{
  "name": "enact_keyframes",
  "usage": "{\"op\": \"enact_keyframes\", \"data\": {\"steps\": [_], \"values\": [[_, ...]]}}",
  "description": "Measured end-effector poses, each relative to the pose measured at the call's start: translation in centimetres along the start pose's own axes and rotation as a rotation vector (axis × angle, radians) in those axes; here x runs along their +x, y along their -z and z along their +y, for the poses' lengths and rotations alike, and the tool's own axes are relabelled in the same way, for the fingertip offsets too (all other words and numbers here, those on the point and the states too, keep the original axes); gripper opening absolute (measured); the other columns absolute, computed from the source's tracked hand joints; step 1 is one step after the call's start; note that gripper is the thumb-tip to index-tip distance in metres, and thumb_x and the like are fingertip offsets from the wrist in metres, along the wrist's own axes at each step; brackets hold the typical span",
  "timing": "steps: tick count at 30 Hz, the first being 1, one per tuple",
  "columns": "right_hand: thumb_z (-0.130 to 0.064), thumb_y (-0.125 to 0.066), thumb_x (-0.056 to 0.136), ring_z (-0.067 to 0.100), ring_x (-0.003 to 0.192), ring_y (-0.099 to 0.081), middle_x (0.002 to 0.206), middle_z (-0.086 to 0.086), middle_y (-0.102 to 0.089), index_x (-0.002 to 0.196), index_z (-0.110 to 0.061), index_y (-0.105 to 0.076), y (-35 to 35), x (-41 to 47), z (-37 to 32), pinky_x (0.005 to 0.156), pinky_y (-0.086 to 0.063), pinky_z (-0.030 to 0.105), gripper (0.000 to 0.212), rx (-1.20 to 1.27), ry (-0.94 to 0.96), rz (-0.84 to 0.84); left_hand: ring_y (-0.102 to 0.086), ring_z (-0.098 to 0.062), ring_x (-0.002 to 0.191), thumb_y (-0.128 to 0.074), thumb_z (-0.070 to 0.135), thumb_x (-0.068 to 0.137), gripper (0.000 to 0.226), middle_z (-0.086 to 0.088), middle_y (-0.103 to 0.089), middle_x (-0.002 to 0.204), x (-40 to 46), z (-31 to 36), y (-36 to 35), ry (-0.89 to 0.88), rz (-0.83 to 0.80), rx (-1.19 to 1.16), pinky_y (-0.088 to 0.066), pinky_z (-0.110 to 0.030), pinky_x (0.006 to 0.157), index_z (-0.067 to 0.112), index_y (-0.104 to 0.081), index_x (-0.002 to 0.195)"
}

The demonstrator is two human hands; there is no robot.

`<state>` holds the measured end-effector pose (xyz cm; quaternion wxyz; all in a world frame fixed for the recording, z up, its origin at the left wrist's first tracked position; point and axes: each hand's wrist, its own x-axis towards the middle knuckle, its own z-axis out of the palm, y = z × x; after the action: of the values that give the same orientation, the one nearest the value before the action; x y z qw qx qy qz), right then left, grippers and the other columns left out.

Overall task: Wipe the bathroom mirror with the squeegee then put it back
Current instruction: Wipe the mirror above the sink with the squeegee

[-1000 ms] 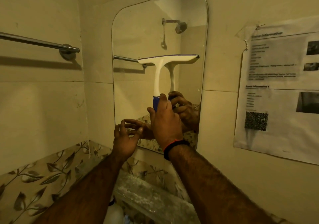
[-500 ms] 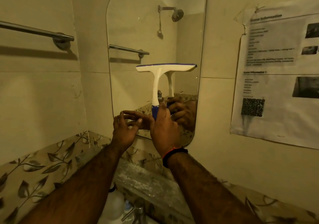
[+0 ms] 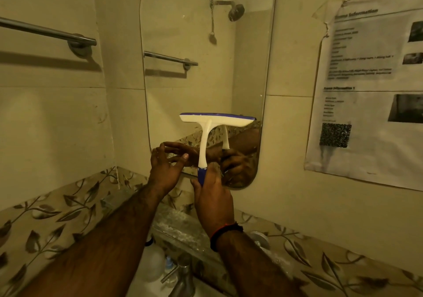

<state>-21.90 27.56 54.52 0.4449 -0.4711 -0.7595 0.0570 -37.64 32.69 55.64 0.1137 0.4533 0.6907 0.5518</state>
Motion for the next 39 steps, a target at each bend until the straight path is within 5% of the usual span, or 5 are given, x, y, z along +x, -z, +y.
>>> {"op": "enact_keyframes", "data": {"steps": [21, 39], "values": [[-0.044, -0.048, 0.096, 0.028, 0.101, -0.061, 0.128, 0.005, -0.055, 0.142, -0.016, -0.029, -1.3, -3.6, 0.4, 0.077, -0.05, 0.036, 0.057, 0.024, -0.11, -0.106, -0.039, -0.032, 0.138, -0.061, 0.055, 0.086, 0.083, -0.002, -0.012, 0.161, -0.8, -0.3, -0.1, -0.011, -0.036, -0.038, -0.039, -0.051, 0.11, 0.029, -0.018, 0.153], [-0.044, -0.051, 0.094, 0.024, 0.098, -0.061, 0.124, 0.002, -0.056, 0.136, -0.021, -0.034, -2.5, -6.4, 0.6, 0.077, -0.05, 0.034, 0.051, 0.102, -0.162, -0.114, -0.03, -0.032, 0.142, -0.06, 0.054, 0.088, 0.078, -0.002, -0.014, 0.161, -1.9, -0.7, -0.2, -0.002, -0.062, -0.018, -0.035, -0.055, 0.111, 0.03, -0.021, 0.152]]}}
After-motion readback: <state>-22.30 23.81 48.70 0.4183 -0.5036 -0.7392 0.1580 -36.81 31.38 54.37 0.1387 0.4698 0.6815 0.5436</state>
